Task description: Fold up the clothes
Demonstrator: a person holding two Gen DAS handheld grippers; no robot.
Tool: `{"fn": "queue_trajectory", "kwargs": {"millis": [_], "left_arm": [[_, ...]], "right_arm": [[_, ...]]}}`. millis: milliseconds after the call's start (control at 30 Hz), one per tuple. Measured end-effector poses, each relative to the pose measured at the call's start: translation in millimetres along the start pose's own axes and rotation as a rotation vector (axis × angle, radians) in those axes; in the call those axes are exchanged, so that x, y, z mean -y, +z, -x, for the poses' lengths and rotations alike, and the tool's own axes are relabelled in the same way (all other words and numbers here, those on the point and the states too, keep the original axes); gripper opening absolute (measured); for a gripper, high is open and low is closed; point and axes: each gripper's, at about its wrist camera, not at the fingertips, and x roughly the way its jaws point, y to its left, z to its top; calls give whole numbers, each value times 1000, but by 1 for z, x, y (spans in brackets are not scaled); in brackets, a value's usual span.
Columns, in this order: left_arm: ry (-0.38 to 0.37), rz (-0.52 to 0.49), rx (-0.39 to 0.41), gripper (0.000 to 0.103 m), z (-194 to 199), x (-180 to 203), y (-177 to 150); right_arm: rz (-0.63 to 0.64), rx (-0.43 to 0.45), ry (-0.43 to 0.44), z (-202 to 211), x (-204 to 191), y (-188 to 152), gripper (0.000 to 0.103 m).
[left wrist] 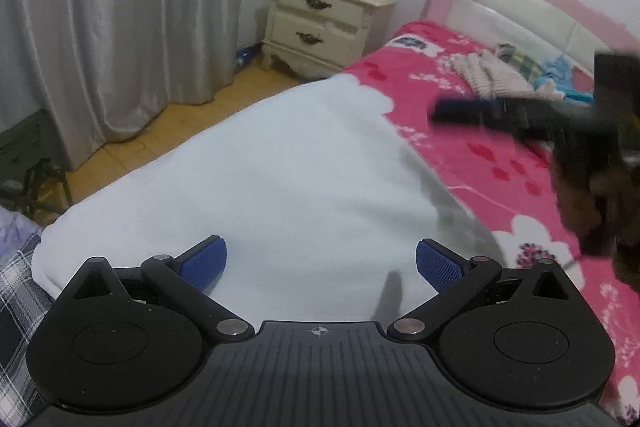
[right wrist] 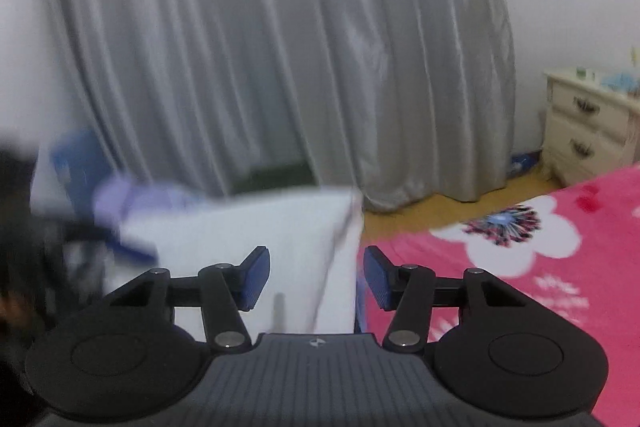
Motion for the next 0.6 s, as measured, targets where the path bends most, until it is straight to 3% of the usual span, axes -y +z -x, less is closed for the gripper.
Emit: {"fn": "queue_trajectory", "kwargs": {"millis": [100, 133, 267, 500, 600], "left_arm": [[18, 11, -6, 102, -7, -5, -3], [19, 8, -2, 103, -8, -5, -4], [26, -22, 4, 103, -16, -4, -6], [24, -35, 8, 103, -16, -5, -11], [33, -41, 7, 103, -17, -6, -12]], "right_arm": [[66, 29, -130, -23, 20, 8, 57], [63, 6, -122, -34, 28, 6, 57], [50, -58, -34, -68, 42, -6, 56], [-85, -35, 187, -83, 67, -14, 57], [-78, -60, 191, -94, 74, -17, 62]]}}
